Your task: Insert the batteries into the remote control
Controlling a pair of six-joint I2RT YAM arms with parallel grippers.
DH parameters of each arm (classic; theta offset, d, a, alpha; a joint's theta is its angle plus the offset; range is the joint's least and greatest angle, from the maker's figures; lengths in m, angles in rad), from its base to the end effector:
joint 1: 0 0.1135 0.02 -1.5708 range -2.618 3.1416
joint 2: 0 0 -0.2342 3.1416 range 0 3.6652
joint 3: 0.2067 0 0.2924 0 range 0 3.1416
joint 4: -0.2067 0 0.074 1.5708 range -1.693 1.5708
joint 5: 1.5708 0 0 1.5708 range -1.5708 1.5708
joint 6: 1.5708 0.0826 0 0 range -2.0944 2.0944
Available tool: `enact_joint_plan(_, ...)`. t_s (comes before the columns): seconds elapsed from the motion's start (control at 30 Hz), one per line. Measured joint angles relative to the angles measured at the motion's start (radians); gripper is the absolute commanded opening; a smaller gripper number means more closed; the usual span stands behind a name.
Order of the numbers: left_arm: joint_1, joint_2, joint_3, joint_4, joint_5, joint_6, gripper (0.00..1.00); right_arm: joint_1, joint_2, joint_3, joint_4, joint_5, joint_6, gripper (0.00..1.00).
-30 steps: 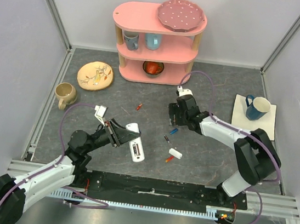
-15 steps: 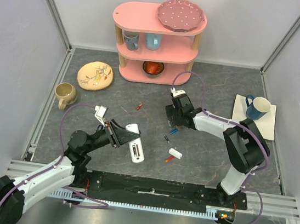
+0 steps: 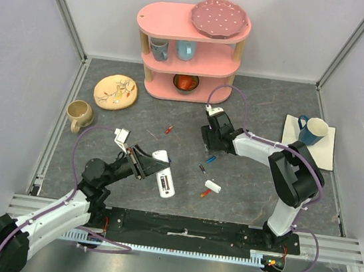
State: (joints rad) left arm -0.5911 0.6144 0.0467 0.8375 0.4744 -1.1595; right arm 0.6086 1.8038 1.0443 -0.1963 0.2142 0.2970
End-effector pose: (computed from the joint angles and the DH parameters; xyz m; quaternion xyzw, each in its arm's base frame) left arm 0.1818 -0.1675 0.1845 0.0145 0.6174 -0.6850 0.3864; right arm 0.3482 0.2212 0.0615 -0.1151 0.9412 0.0400 0.3152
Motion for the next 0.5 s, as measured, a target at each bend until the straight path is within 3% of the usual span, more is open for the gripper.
enact_joint_plan(0.5,0.000,0.001,0.000,-0.003,0.000,0.002,0.02,-0.016,0.008,0.000,0.020,-0.035,-0.002,0.61)
